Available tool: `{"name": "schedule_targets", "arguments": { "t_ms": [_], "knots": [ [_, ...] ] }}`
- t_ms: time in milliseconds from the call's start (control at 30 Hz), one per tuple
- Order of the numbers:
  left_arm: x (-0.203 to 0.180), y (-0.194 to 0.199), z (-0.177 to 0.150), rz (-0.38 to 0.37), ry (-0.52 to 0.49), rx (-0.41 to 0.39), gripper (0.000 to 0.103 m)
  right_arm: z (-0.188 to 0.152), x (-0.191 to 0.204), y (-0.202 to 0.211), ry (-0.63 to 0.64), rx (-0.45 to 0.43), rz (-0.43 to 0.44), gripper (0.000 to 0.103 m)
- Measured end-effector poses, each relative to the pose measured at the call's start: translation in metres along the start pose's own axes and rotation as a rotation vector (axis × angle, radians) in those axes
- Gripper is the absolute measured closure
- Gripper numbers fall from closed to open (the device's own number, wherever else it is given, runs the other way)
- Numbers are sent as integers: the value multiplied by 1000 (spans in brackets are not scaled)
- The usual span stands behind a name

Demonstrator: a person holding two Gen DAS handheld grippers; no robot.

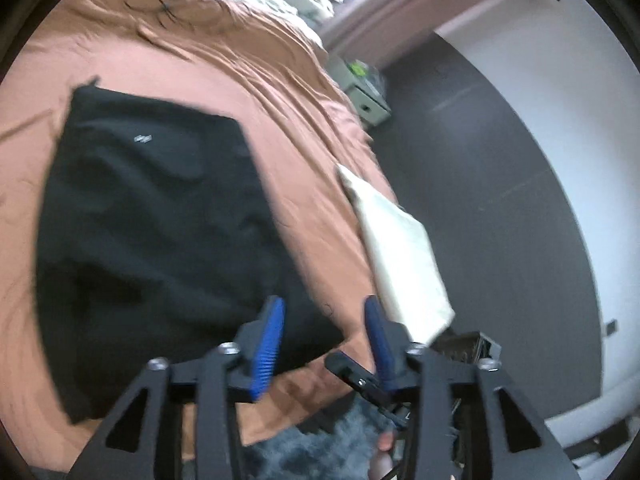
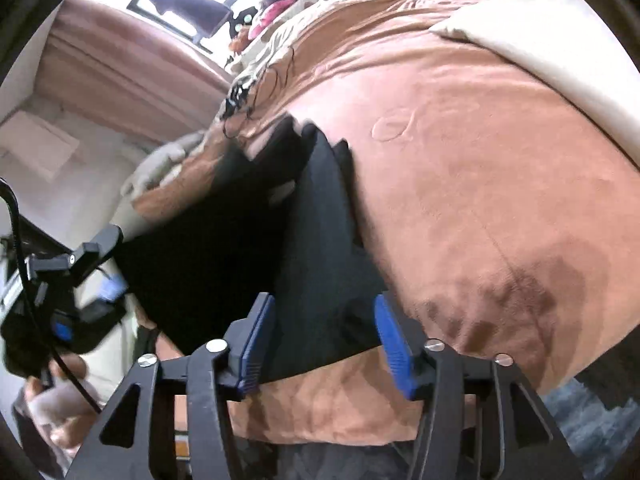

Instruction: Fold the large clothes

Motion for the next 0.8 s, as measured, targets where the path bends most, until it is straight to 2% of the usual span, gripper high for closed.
{"name": "schedule_targets", "arguments": {
  "t_ms": [33, 67, 100, 233, 367, 433, 500, 533, 567, 600, 733, 800],
  "knots": [
    [1, 0, 0, -16, 3, 1, 48, 2, 2, 1, -1, -1, 9, 42],
    [5, 3, 2, -9, 6, -4, 46, 2, 4, 0, -1, -3, 17, 36],
    [7, 7, 1, 10, 9, -14, 42, 2, 6, 1, 0, -4, 26, 34],
    [39, 33, 2, 99, 48, -67, 41, 2, 22, -13, 16, 28, 62, 20],
    [75, 58, -6, 176, 115, -99, 41, -3, 36, -33, 17, 58, 77, 20],
    [96, 70, -12, 229, 142, -111, 41, -6, 35, -38, 4, 59, 56, 21],
    [112, 78, -22, 254, 170, -111, 41, -6, 34, -50, -1, 67, 31, 28],
    [123, 82, -27, 268, 194, -109, 41, -7, 33, -55, 10, 77, 19, 56],
    [128, 80, -29, 278, 206, -108, 41, -8, 34, -62, 19, 108, 22, 99],
    [137, 82, -32, 293, 219, -106, 41, -10, 32, -64, 17, 123, 24, 98],
    [160, 87, -41, 382, 246, -100, 41, -10, 37, -45, 59, 72, 67, 98],
    [164, 86, -44, 388, 255, -97, 41, -9, 31, -39, 49, 66, 80, 98]
  ]
}}
Point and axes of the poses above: each gripper's, at about its wrist camera, not at the fingertips, and y roughly against the way its jaws point, x to its left, z to its top, the point moved 8 cm from there along -y, roughly the way its jaws point, and after that the axes turned 9 degrees about -y, right-handed, at the moved point
